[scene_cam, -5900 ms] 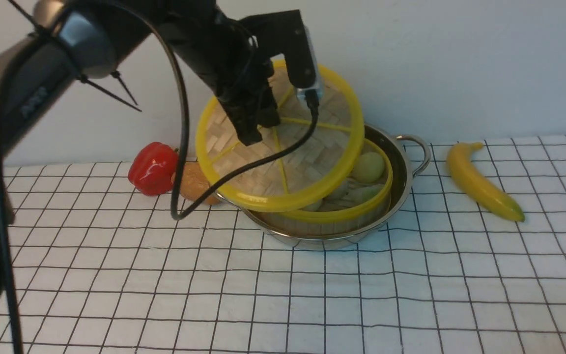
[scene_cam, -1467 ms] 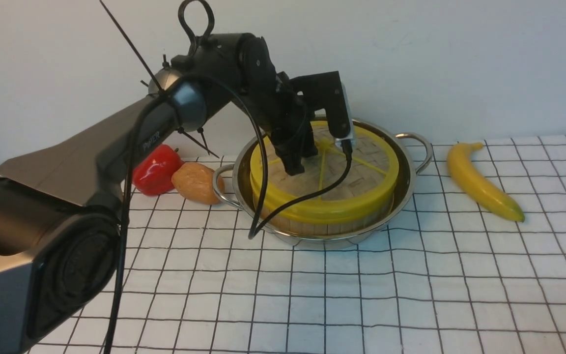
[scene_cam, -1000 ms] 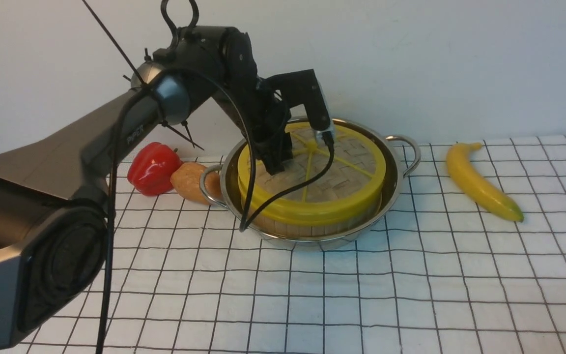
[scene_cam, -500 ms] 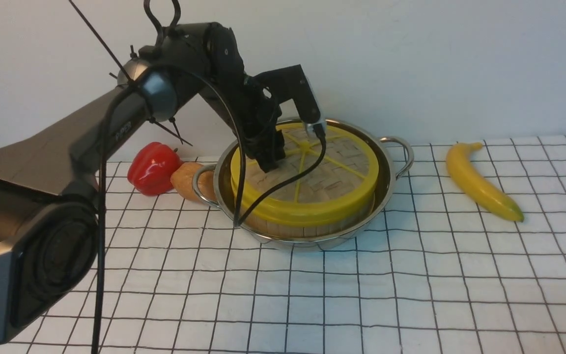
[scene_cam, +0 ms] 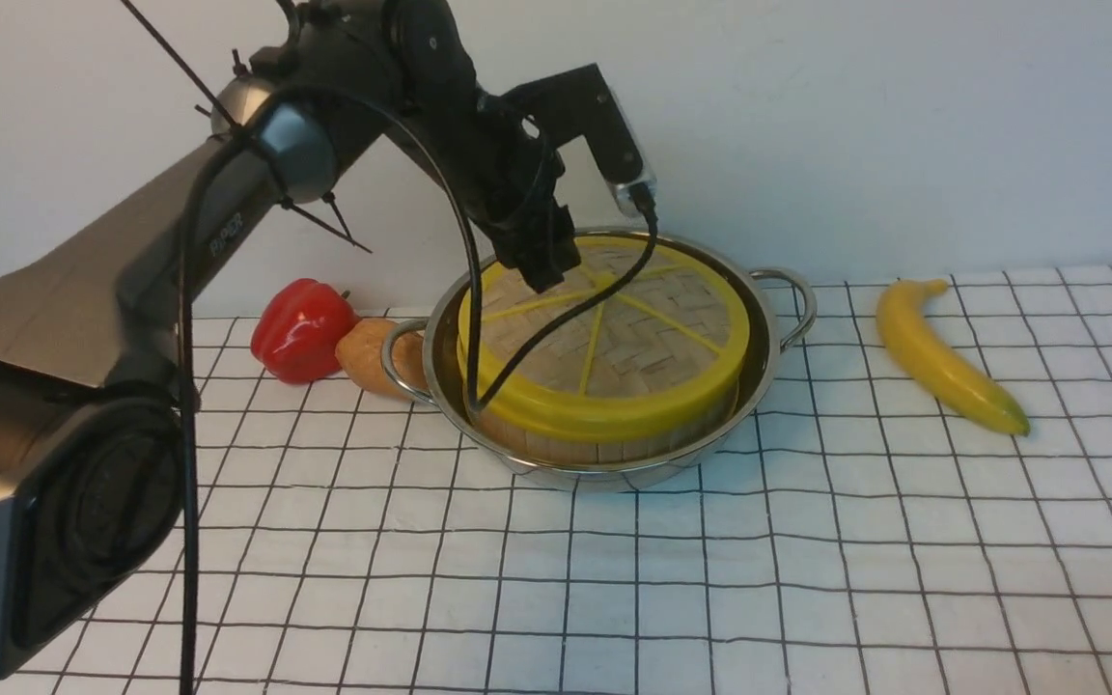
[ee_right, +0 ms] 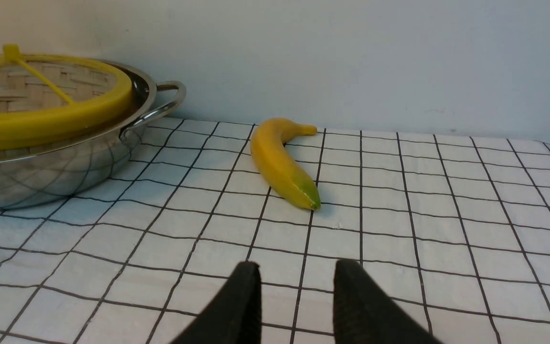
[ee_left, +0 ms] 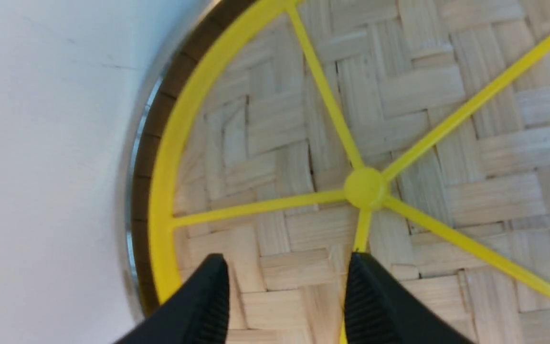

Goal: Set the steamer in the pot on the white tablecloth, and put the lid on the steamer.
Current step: 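Place the yellow bamboo steamer lid onto the steamer in the pot with the left gripper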

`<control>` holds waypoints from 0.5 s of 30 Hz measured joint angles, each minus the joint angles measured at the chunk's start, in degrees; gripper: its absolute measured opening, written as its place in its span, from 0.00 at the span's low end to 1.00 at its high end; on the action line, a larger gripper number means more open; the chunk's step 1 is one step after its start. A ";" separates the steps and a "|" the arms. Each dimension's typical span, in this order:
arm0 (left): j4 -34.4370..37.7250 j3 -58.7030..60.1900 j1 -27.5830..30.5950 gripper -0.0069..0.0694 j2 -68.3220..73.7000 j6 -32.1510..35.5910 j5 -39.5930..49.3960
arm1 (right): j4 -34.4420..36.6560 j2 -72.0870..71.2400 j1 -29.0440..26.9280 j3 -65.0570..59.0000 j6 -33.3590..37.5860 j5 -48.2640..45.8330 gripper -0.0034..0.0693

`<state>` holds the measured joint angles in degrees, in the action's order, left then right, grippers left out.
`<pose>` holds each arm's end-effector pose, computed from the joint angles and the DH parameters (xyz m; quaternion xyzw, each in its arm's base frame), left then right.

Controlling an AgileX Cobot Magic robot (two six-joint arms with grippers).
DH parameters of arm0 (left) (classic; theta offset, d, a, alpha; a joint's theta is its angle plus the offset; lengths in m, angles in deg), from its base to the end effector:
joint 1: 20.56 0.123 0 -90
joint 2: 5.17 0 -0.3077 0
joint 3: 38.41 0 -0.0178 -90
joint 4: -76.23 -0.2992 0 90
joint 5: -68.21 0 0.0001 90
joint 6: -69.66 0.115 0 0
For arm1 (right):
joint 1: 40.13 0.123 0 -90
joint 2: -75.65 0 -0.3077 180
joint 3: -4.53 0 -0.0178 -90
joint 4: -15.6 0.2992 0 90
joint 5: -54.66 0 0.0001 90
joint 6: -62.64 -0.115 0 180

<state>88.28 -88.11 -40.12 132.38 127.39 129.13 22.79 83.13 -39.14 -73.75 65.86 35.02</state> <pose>0.5440 -0.2156 0.2635 0.5790 0.7633 -0.0089 0.2863 0.1027 0.0066 0.1726 0.0050 0.7946 0.0408 0.6057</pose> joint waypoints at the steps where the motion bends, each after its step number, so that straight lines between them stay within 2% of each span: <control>1: 0.43 -0.39 0.00 0.51 -0.06 0.00 0.34 | 0.00 0.00 0.00 0.00 0.00 0.00 0.38; 4: 2.07 -0.88 0.00 0.51 -0.13 0.50 0.59 | 0.00 0.00 0.00 0.00 0.00 0.00 0.38; 9: 8.53 -0.94 -0.05 0.51 0.51 8.19 0.26 | 0.00 0.00 0.00 0.00 0.00 0.00 0.38; 15: 9.73 -0.94 -0.18 0.51 2.21 12.32 -1.15 | 0.00 0.00 0.00 0.00 0.00 0.00 0.38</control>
<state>98.02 -89.04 -40.30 134.59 139.71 127.97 22.79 83.13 -39.14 -73.75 65.86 35.02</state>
